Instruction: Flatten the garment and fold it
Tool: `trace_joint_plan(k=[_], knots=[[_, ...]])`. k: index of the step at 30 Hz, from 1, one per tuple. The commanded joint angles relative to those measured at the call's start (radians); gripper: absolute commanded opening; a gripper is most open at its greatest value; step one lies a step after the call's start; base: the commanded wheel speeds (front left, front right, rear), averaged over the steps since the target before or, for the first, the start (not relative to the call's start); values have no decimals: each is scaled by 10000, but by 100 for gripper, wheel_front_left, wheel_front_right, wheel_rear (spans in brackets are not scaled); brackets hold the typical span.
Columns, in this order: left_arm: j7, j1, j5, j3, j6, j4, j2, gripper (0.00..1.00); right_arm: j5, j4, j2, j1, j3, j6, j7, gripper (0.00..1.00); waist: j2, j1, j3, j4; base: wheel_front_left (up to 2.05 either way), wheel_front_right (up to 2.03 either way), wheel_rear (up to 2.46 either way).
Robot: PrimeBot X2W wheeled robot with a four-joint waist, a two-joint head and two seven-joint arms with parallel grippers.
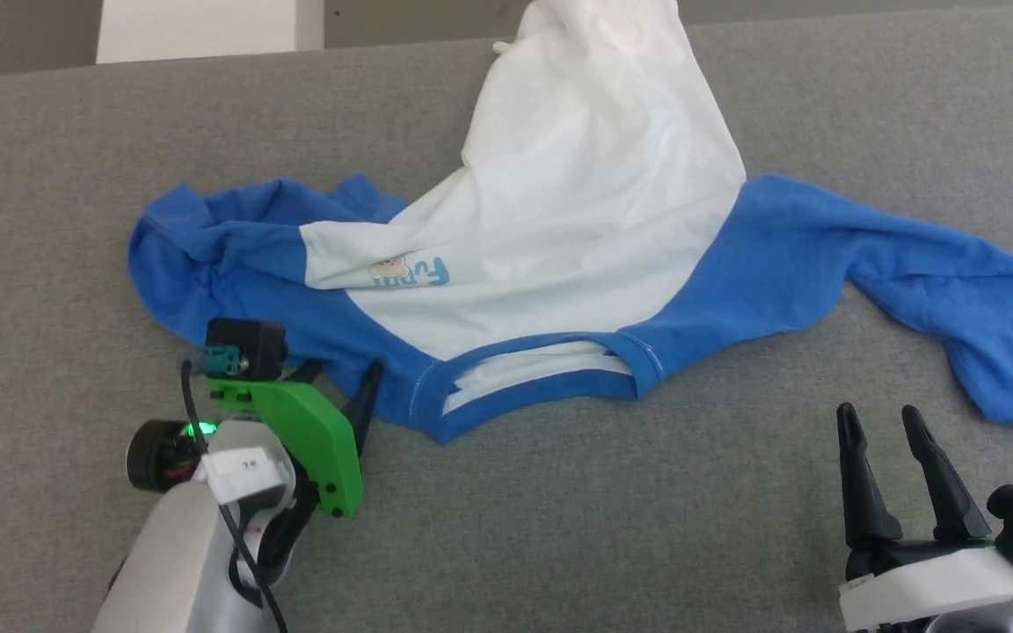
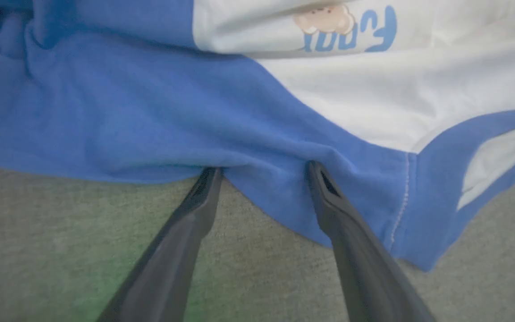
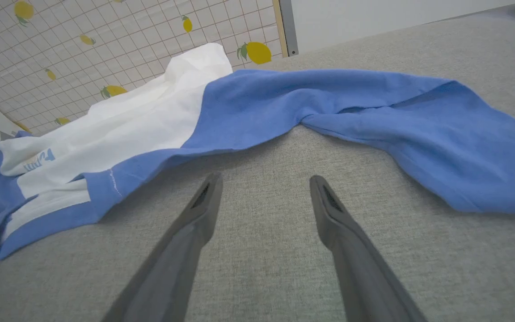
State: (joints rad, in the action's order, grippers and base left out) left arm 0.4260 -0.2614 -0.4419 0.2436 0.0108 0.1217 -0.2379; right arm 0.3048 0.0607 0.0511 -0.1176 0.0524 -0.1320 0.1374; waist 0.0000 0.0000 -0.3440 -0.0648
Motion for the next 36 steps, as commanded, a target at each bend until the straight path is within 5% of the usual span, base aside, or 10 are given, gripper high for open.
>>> trace_joint_plan(k=[1, 8, 10, 11, 28, 36], knots=[[228, -75, -115, 148, 65, 366, 34, 100, 50, -50, -9, 189, -25, 13, 104, 100, 0, 0, -192, -168, 0, 0, 0], [1465, -346, -277, 685, 358, 823, -42, 100, 62, -163, -9, 292, -15, 13, 209, 100, 0, 0, -394, -212, 0, 0, 0], [1822, -408, -169, 929, 487, 918, -210, 22, 65, -188, -9, 341, -29, 13, 220, 100, 0, 0, -441, -224, 0, 0, 0], [2021, -430, -76, 1071, 552, 969, -340, 0, 66, -200, -9, 374, -34, 13, 220, 100, 0, 0, -459, -232, 0, 0, 0], [-2, 839, -611, 555, 400, -580, -105, 0, -577, 231, -9, 642, 7, 13, -440, 100, 0, 0, 248, 165, 0, 0, 0], [-388, 1483, -621, 591, 158, -1337, 38, 0, -974, 1070, 637, 1579, -424, 13, -3891, 100, 0, 0, 394, 679, 0, 0, 0]])
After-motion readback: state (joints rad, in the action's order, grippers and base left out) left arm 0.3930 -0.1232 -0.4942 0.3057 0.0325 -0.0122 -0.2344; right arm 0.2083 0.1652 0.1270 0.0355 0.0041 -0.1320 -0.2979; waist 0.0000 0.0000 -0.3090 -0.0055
